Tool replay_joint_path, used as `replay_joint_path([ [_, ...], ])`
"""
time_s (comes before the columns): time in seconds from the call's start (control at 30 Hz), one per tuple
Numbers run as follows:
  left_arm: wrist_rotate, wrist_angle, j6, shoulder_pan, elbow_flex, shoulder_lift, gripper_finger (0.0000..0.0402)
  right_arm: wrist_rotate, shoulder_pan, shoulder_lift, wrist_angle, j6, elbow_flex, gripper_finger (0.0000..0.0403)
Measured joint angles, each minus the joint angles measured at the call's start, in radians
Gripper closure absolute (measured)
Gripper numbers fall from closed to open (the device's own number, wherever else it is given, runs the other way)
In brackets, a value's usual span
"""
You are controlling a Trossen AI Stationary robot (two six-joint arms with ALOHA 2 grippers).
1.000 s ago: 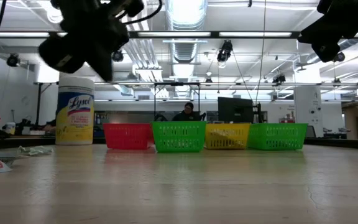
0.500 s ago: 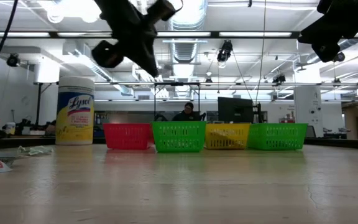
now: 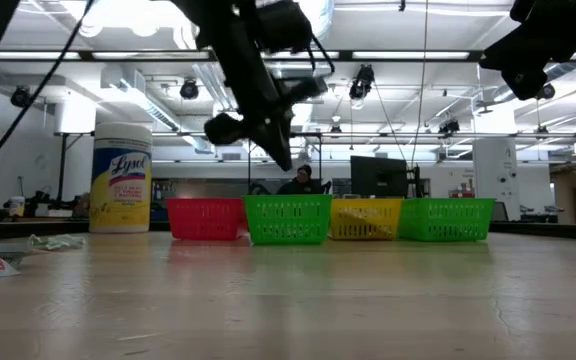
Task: Pick & Place First Aid Supplies
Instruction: Put the bandage into the left green basket
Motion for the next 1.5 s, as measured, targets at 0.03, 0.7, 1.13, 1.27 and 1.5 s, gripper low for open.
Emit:
replay_joint_path([
  [0.03, 0.013, 0.000, 0.000, 0.010, 0.003, 0.015, 0.0402, 0.000, 0.000, 0.000, 0.000, 0.000, 0.000, 0.0330],
  [0.7, 0.122, 0.006, -0.053, 0.050, 0.001, 0.171, 0.0402, 0.000, 0.000, 0.000, 0.000, 0.000, -0.012, 0.0316],
  [1.13, 0.109, 0.007, -0.037, 0.049, 0.000, 0.173, 0.0380, 0.000, 0.000, 0.000, 0.000, 0.006, -0.023, 0.0335],
  [1.27, 0.109, 0.007, -0.018, 0.049, 0.000, 0.173, 0.0340, 0.000, 0.000, 0.000, 0.000, 0.008, -0.023, 0.0332],
  [1.5, 0.143, -0.001, 0.004, 0.051, 0.003, 0.149, 0.0267, 0.000, 0.000, 0.000, 0.000, 0.008, -0.023, 0.0321],
])
